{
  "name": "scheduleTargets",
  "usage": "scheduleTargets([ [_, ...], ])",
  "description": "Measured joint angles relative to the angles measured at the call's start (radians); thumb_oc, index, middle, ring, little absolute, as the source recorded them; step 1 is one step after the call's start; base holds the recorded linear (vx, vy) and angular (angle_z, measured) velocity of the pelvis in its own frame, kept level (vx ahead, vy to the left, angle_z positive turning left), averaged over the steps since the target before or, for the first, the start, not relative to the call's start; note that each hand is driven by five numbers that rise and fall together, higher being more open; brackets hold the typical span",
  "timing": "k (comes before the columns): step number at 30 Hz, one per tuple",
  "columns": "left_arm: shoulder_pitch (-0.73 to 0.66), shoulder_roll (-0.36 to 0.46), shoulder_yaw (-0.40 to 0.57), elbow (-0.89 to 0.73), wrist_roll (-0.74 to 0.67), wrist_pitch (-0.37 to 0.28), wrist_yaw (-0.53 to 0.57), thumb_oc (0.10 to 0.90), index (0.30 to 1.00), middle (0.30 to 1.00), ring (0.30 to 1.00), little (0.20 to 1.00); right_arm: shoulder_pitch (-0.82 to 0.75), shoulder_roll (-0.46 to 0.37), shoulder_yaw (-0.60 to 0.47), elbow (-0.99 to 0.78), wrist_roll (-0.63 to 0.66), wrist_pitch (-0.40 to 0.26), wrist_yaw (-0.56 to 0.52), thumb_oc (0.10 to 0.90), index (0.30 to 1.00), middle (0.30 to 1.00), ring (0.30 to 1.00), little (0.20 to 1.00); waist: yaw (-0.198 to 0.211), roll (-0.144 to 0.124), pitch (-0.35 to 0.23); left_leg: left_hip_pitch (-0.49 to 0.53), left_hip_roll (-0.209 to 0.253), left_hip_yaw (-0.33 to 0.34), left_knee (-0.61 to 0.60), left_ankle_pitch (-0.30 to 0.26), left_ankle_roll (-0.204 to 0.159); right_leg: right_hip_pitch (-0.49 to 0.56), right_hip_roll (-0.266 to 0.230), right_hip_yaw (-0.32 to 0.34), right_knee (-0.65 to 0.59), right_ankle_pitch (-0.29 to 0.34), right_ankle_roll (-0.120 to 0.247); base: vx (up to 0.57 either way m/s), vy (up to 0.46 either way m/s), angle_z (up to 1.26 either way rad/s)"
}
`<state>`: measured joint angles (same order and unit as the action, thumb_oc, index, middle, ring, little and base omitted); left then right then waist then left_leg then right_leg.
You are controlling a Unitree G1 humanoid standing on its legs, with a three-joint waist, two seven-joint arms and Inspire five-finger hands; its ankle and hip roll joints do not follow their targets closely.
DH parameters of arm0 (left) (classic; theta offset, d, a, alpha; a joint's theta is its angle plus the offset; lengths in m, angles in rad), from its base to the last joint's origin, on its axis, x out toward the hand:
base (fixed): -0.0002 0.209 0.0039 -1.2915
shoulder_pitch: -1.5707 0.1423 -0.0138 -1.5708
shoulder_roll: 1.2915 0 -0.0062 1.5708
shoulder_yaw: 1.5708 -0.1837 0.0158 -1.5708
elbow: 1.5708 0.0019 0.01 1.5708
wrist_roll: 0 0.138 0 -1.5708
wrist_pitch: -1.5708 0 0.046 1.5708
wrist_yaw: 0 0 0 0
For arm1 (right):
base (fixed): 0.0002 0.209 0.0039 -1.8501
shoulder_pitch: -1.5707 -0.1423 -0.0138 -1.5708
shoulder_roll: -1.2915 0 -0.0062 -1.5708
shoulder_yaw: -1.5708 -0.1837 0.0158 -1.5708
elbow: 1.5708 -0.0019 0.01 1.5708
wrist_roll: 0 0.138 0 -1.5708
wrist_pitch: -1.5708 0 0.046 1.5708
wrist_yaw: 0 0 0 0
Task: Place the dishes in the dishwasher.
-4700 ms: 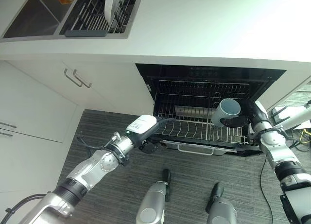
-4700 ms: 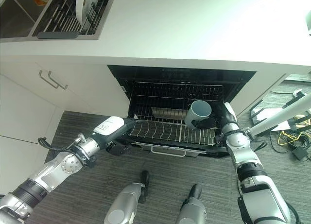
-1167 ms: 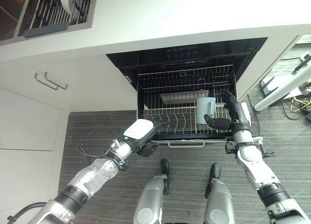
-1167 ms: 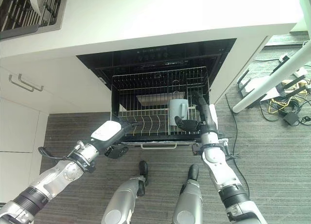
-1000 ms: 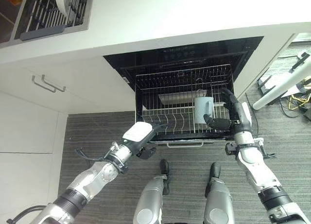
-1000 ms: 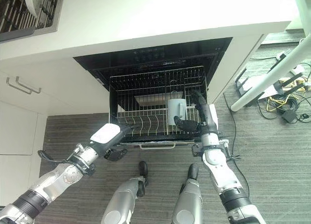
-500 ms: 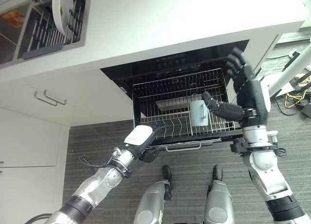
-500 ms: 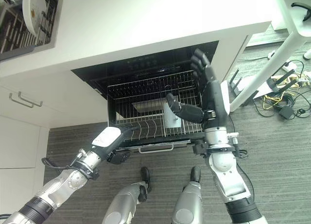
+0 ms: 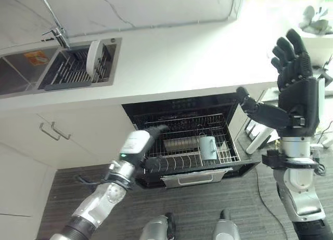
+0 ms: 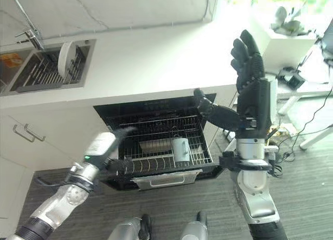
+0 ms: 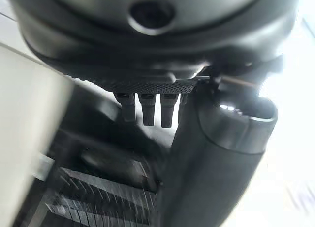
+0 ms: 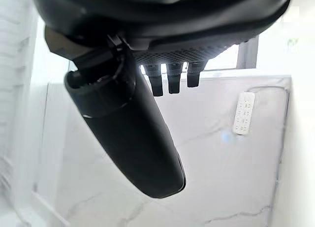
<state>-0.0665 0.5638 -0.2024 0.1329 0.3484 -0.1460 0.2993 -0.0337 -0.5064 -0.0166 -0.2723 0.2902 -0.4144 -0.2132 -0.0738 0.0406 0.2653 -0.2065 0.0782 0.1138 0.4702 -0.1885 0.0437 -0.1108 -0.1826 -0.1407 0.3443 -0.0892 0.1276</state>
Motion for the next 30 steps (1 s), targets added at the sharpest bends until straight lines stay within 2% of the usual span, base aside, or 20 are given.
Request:
scheduleTargets([
  [3,0.064,-0.034,0.146,-0.043,-0.219,0.039,-0.008,0.8,0.9,0.9,0.9,0.9,0.074,0.039,-0.001,0.001,0.052,0.006,0.088,0.8,0.9,0.9,0.9,0.9,0.002,-0.057,-0.051,0.018,-0.031,-0.03,-0.099,0.058,-0.001,-0.032,0.178,0.009,0.084,-0.095,-0.05,0.03,-0.063,0.4],
  [4,0.139,-0.12,0.211,-0.095,-0.293,0.044,-0.046,0.8,0.9,0.9,0.9,0.9,0.085,0.042,-0.029,0.006,0.09,0.01,0.132,0.8,0.9,0.9,0.9,0.9,0.009,-0.039,-0.065,0.021,-0.059,-0.041,-0.115,0.068,-0.002,0.009,0.199,0.026,0.002,-0.088,-0.139,0.06,-0.125,0.4],
  [6,0.169,-0.145,0.201,-0.076,-0.347,0.046,-0.071,0.8,0.9,0.9,0.9,0.9,0.12,0.041,-0.077,0.049,0.165,0.014,0.182,0.8,0.9,0.9,0.9,0.9,0.026,-0.036,-0.07,0.066,-0.098,-0.057,-0.202,0.122,0.009,0.031,0.178,0.027,0.014,-0.086,-0.141,0.09,-0.111,0.52],
  [8,0.246,-0.15,0.225,-0.074,-0.389,0.018,-0.075,0.8,0.9,0.9,0.9,0.9,0.206,0.051,-0.126,0.1,0.207,0.004,0.222,0.8,0.9,0.9,0.9,0.9,0.037,-0.058,-0.073,0.102,-0.127,-0.063,-0.262,0.167,-0.04,0.02,0.171,0.087,0.031,-0.133,-0.148,0.11,0.139,0.36],
  [9,0.278,-0.162,0.264,-0.059,-0.423,0.007,-0.073,0.8,0.9,0.9,0.9,0.9,0.227,0.078,-0.145,0.119,0.25,0.004,0.235,0.8,0.9,0.9,0.9,0.9,0.04,-0.083,-0.055,0.018,-0.149,-0.099,-0.086,0.152,-0.059,0.025,0.139,0.114,0.042,-0.126,-0.154,0.18,0.438,0.06],
  [11,0.268,-0.163,0.278,-0.011,-0.467,-0.02,-0.061,0.8,0.9,0.9,0.9,0.9,0.202,0.118,-0.146,0.134,0.264,-0.005,0.227,0.8,0.9,0.9,0.9,0.9,0.029,-0.066,-0.046,-0.015,-0.055,-0.123,-0.05,0.07,-0.087,0.047,0.138,0.11,0.031,-0.136,-0.126,0.23,0.535,0.24],
  [13,0.185,-0.243,0.248,0.078,-0.504,-0.028,-0.048,0.8,0.9,0.9,0.9,0.9,0.099,0.083,-0.104,0.147,0.257,-0.011,0.214,0.8,0.9,0.9,0.9,0.9,0.026,0.012,-0.021,-0.087,0.081,-0.218,-0.176,0.071,-0.106,0.044,0.119,0.134,0.071,-0.178,-0.09,0.34,0.713,-0.02],
  [15,0.114,-0.253,0.179,0.329,-0.505,-0.049,-0.103,0.8,0.9,0.9,0.9,0.9,0.131,0.018,-0.129,0.147,0.242,-0.007,0.192,0.8,0.9,0.9,0.9,0.9,0.015,0.024,-0.024,-0.11,0.122,-0.057,-0.089,0.051,-0.097,0.113,-0.011,0.135,0.042,-0.191,0.007,0.36,0.752,-0.17],
  [16,0.109,-0.258,0.143,0.469,-0.543,-0.023,-0.146,0.8,0.9,0.9,0.9,0.9,0.163,0.025,-0.169,0.142,0.264,-0.009,0.179,0.8,0.9,0.9,0.9,0.9,-0.02,0.017,-0.039,-0.105,0.06,0.001,0.001,0.042,-0.094,0.168,-0.089,0.129,0.001,-0.173,0.034,0.3,0.614,-0.27],
  [17,0.123,-0.284,0.117,0.649,-0.582,0.013,-0.185,0.8,0.9,0.9,0.9,0.9,0.183,0.054,-0.18,0.132,0.269,0.001,0.149,0.8,0.9,0.9,0.9,0.9,-0.035,0.019,-0.045,-0.109,-0.029,-0.009,0.075,0.045,-0.015,0.13,-0.156,0.163,0.094,-0.061,0.027,0.28,0.549,0.05],
  [18,0.125,-0.296,0.106,0.749,-0.596,0.048,-0.204,0.8,0.9,0.9,0.9,0.9,0.201,0.1,-0.179,0.117,0.269,0.002,0.134,0.8,0.9,0.9,0.9,0.9,-0.061,-0.01,-0.049,-0.087,-0.08,-0.006,0.043,0.029,0.034,0.056,-0.181,0.169,0.18,-0.078,0.031,0.24,0.419,-0.13],
  [20,0.17,-0.351,0.107,0.855,-0.662,0.086,-0.226,0.8,0.9,0.9,0.9,0.9,0.189,0.118,-0.156,0.039,0.267,0.006,0.106,0.8,0.9,0.9,0.9,0.9,-0.032,-0.025,-0.058,-0.035,-0.135,0.054,-0.034,0.001,0.092,-0.048,-0.07,0.11,0.109,-0.11,0.011,0.2,0.329,-0.1],
  [21,0.233,-0.381,0.15,0.849,-0.696,0.117,-0.243,0.8,0.9,0.9,0.9,0.9,0.153,0.121,-0.109,0.031,0.263,0.036,0.119,0.8,0.9,0.9,0.9,0.9,-0.009,-0.007,-0.075,0.017,-0.119,0.133,-0.121,0.001,0.006,-0.085,0.006,-0.081,0.029,0.066,-0.039,0.11,0.143,-1.26],
  [22,0.239,-0.378,0.172,0.881,-0.691,0.134,-0.252,0.8,0.9,0.9,0.9,0.9,0.134,0.127,-0.069,0.037,0.263,0.045,0.121,0.8,0.9,0.9,0.9,0.9,0.048,-0.027,-0.07,0.031,-0.104,0.173,-0.107,0.039,-0.208,-0.126,0.051,-0.147,0.031,0.084,-0.062,0.04,-0.012,-1.33],
  [23,0.228,-0.323,0.228,0.885,-0.695,0.177,-0.267,0.8,0.9,0.9,0.9,0.9,0.131,0.147,-0.063,0.051,0.262,0.047,0.121,0.8,0.9,0.9,0.9,0.9,0.016,-0.107,-0.071,-0.108,-0.1,0.052,0.166,-0.01,-0.07,-0.139,0.032,-0.091,0.02,0.109,-0.081,0.02,-0.052,-1.12],
  [24,0.232,-0.279,0.195,0.883,-0.653,0.22,-0.273,0.8,0.9,0.9,0.9,0.9,0.128,0.109,-0.082,0.072,0.264,0.05,0.104,0.8,0.9,0.9,0.9,0.9,0.03,-0.055,-0.089,-0.107,0.028,-0.055,0.132,-0.078,-0.042,-0.172,0.064,-0.055,0.12,0.02,0.025,0.05,-0.08,-0.5],
  [25,0.214,-0.266,0.156,0.897,-0.64,0.24,-0.279,0.8,0.9,0.9,0.9,0.9,0.133,0.103,-0.069,0.075,0.263,0.073,0.096,0.8,0.9,0.9,0.9,0.9,0.019,-0.077,-0.092,-0.069,-0.011,-0.009,0.047,-0.049,-0.006,-0.195,0.106,-0.064,0.138,-0.038,-0.01,0.12,-0.116,-0.54],
  [28,0.106,-0.334,0.129,1.002,-0.637,0.3,-0.335,0.8,0.9,0.9,0.9,0.9,0.166,0.014,-0.128,0.05,0.274,0.072,0.07,0.8,0.9,0.9,0.9,0.9,-0.042,-0.047,-0.087,0.083,-0.167,0.064,-0.209,0.01,-0.07,-0.098,0.211,-0.087,-0.05,-0.027,-0.137,0.18,-0.113,-0.15],
  [29,0.119,-0.33,0.158,0.996,-0.633,0.295,-0.354,0.8,0.9,0.9,0.9,0.9,0.158,-0.009,-0.14,0.049,0.283,0.058,0.062,0.8,0.9,0.9,0.9,0.9,-0.036,-0.025,-0.083,0.083,-0.102,0.145,-0.106,-0.076,0.048,-0.113,0.179,-0.099,0.014,-0.027,-0.185,0.24,-0.041,-0.42],
  [30,0.127,-0.338,0.153,0.99,-0.615,0.295,-0.353,0.8,0.9,0.9,0.9,0.9,0.165,-0.024,-0.143,0.051,0.293,0.056,0.06,0.8,0.9,0.9,0.9,0.9,-0.053,-0.017,-0.081,0.097,-0.139,0.133,-0.13,-0.077,0.061,-0.126,0.161,-0.081,0.084,-0.067,-0.143,0.2,-0.015,-0.43],
])
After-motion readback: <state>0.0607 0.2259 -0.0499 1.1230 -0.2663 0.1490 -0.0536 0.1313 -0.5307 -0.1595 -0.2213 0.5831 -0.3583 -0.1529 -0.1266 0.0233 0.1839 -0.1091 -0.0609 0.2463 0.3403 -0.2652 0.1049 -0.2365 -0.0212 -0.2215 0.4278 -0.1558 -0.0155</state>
